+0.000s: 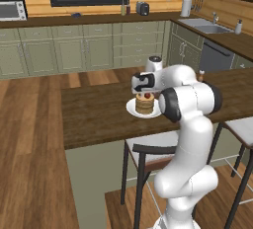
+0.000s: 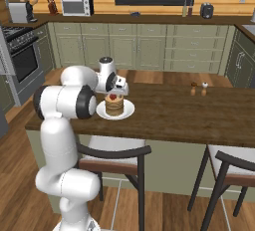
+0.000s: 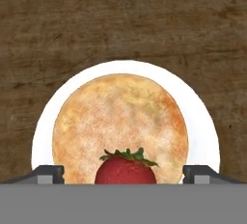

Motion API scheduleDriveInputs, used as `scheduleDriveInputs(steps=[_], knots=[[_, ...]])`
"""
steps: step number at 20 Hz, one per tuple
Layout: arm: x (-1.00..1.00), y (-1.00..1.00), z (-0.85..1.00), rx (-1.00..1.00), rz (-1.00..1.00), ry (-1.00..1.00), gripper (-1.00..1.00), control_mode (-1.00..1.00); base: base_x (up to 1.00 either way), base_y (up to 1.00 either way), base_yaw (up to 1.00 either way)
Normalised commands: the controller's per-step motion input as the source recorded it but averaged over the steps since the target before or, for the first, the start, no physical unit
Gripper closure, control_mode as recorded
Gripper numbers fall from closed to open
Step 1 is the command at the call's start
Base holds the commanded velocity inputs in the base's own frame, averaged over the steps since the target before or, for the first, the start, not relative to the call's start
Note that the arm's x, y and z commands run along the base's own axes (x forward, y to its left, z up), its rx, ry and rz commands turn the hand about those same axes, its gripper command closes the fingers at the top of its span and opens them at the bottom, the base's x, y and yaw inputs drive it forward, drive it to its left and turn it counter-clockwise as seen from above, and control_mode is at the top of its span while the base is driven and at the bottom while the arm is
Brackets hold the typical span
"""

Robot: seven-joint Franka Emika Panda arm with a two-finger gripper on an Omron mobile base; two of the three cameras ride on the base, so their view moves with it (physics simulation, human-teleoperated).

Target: Take the strawberry from the fridge and place it on top of the pancake, located on the dining counter.

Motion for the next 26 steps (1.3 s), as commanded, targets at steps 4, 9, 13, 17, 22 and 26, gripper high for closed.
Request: scheduleDriveInputs(steps=[4,9,13,17,22,26], knots=[[-0.24,0.00,0.75,0.00,0.00,-0.11,-1.00,-1.00,0.00,0.00,0.00],[-0.89,0.00,0.82,0.01,0.00,-0.26,-1.00,-1.00,0.00,0.00,0.00],[-1.00,0.00,0.37,0.05,0.00,-0.23,-1.00,-1.00,0.00,0.00,0.00],[-1.00,0.06,0.36,0.01,0.00,-0.25,-1.00,-1.00,0.00,0.00,0.00],[-1.00,0.42,0.69,-0.04,0.00,-0.14,-1.00,-1.00,0.00,0.00,0.00],[-1.00,0.64,0.55,-0.10,0.00,0.00,-1.00,-1.00,0.00,0.00,0.00]])
